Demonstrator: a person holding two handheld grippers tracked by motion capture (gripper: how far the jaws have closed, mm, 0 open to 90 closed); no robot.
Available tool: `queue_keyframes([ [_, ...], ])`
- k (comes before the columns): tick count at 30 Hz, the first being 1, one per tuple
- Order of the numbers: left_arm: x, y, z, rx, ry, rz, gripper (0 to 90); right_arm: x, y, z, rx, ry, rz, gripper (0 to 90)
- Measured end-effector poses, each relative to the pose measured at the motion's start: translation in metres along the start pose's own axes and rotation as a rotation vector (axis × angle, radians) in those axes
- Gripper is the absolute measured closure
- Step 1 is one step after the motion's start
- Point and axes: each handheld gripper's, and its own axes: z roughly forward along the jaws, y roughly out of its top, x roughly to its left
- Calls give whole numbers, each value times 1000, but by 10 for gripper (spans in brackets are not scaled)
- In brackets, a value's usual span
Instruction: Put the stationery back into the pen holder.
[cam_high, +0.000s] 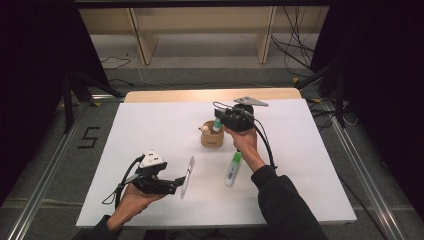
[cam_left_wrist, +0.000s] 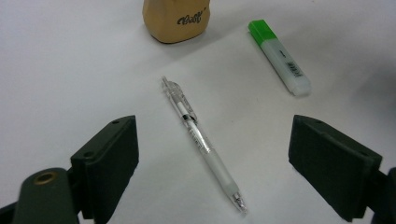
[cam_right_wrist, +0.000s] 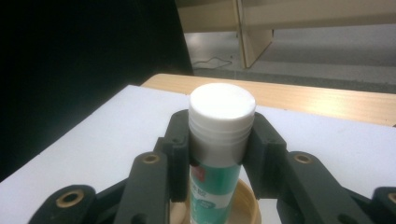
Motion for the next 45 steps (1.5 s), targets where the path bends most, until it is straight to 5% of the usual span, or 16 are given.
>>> queue_keyframes([
  [45,2,1,0,1,0,-3,157,5,-18,36,95,4,-22,604],
])
